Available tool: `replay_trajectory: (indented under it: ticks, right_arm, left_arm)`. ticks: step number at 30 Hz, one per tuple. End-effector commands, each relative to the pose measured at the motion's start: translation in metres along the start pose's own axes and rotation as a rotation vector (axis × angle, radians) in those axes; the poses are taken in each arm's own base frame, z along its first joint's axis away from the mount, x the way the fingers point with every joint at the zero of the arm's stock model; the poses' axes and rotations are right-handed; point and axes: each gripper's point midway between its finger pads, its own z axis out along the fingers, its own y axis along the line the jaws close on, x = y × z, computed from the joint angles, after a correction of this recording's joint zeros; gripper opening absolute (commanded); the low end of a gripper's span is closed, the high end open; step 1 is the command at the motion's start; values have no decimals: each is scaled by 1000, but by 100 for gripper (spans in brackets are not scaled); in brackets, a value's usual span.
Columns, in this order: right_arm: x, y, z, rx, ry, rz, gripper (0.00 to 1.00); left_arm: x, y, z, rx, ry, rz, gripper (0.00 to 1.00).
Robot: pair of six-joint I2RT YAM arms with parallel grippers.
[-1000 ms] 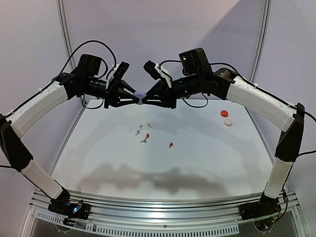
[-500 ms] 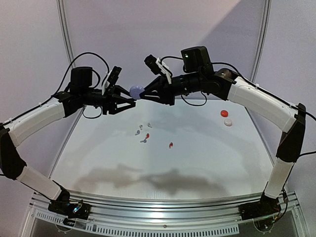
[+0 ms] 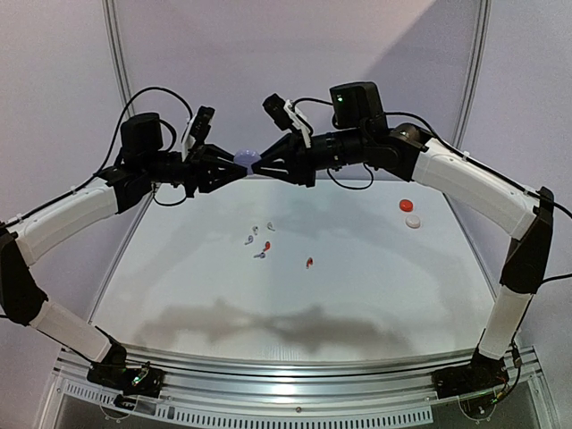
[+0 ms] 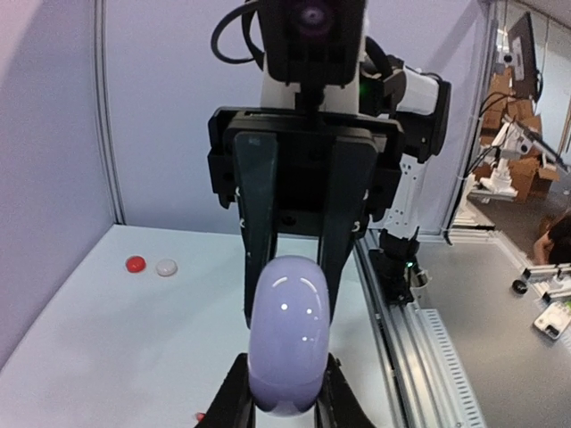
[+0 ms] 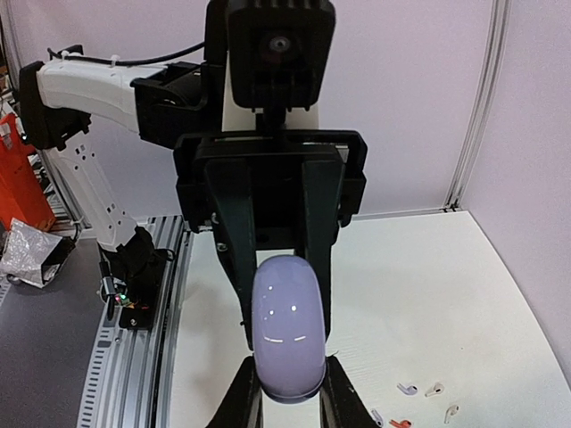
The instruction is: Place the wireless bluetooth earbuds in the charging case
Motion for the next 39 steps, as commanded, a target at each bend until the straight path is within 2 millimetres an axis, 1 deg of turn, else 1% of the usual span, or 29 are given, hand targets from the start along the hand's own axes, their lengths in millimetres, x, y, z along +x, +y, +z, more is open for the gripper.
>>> replay_trajectory:
  ticks: [1,2,4,6,7,8,10,11,14,18,21,27,30,35,39]
  right_arm:
    - [-9,4,-4,-4,-27,-16,0]
    - [-7,4,-3,-4,-22,-13,4]
    - [-5,1,-2,11,-16,-6,32]
    - [-4,-2,-3,30,-10,-5,54]
    - [-4,-5,-3,48,-9,-9,61]
    - [-5,-7,-4,60,-9,-13,63]
    - [-5,-10,-4,78,-11,-18,64]
    - [-5,-12,-3,83,-12,-20,63]
    - [-2,-18,-1,112,-5,-19,61]
    - [8,-29,3,162,30,-26,57]
    - [10,-36,3,194,49,-29,54]
    - [1,-49,1,260,38,-48,53]
    - [0,-52,2,272,37,-49,52]
    - [13,-52,8,257,70,-27,51]
    - [14,-47,10,224,67,-20,52]
  left_arm:
    - [-1,-7,1,19,-4,-11,0]
    - [0,-7,1,18,-3,-10,0]
    - [1,-7,1,13,1,-2,0]
    - [4,-6,1,4,13,34,0]
    - [5,-6,0,-1,20,62,0]
    - [7,-6,0,-8,30,91,0]
    - [5,-6,0,-21,38,177,0]
    - [9,-5,0,-31,56,186,0]
    - [8,-5,0,-39,67,250,0]
    - [8,-9,0,-18,65,252,0]
    - [10,-10,1,-14,69,246,0]
    - [20,-14,0,-2,106,271,0]
    - [25,-14,-1,-9,124,279,0]
    - [21,-13,-1,-21,116,274,0]
    - [20,-8,-1,-42,106,192,0]
